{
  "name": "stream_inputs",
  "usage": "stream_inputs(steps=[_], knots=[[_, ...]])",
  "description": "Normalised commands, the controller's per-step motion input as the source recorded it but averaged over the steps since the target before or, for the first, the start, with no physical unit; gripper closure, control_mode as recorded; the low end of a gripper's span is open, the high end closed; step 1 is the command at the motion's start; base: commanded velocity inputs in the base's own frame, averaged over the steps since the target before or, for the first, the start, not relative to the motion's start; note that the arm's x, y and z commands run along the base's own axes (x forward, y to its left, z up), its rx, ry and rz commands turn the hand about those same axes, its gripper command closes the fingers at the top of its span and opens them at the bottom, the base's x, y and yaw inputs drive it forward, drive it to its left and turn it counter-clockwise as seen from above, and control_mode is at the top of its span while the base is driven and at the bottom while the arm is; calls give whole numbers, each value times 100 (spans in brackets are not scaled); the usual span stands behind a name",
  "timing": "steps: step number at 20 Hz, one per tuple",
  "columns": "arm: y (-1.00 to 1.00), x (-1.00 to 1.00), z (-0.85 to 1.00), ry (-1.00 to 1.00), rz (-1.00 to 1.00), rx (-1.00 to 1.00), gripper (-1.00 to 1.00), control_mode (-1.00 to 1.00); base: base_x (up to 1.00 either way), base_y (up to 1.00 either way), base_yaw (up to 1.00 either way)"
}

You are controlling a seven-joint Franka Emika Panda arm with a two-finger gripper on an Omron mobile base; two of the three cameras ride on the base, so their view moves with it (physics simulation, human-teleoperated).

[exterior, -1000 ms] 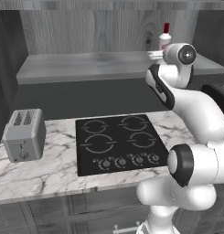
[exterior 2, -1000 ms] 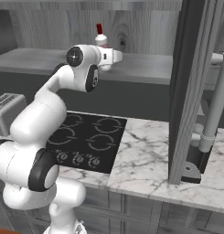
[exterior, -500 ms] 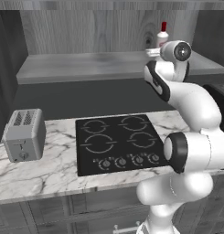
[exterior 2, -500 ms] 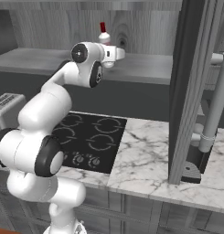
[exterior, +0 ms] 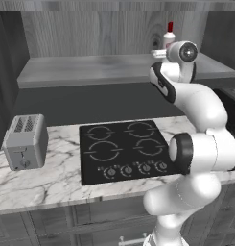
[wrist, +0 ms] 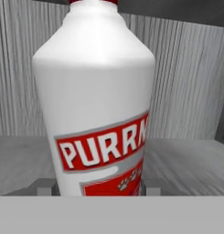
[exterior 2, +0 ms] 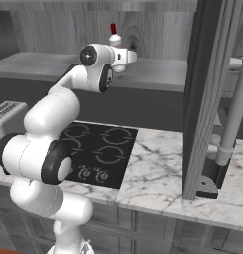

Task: Sort all alcoholic drinks to one cabinet, and non-alcoholic drinks to the other.

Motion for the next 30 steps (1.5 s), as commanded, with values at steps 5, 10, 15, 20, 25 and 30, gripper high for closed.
stream_inputs(steps=[5, 10, 15, 20, 25, 30], knots=[[0, 15, -4, 0, 0, 0, 100, -100, 0, 0, 0], [0, 13, -5, 0, 0, 0, 100, -100, 0, 0, 0], [-1, 9, -5, 0, -1, 0, -100, -100, 0, 0, 0], [-11, 1, -1, 0, -1, 1, -100, -100, 0, 0, 0], [-13, 0, 0, 0, -2, 1, -100, -100, 0, 0, 0], [-7, -9, 0, 0, -2, 1, -100, -100, 0, 0, 0]])
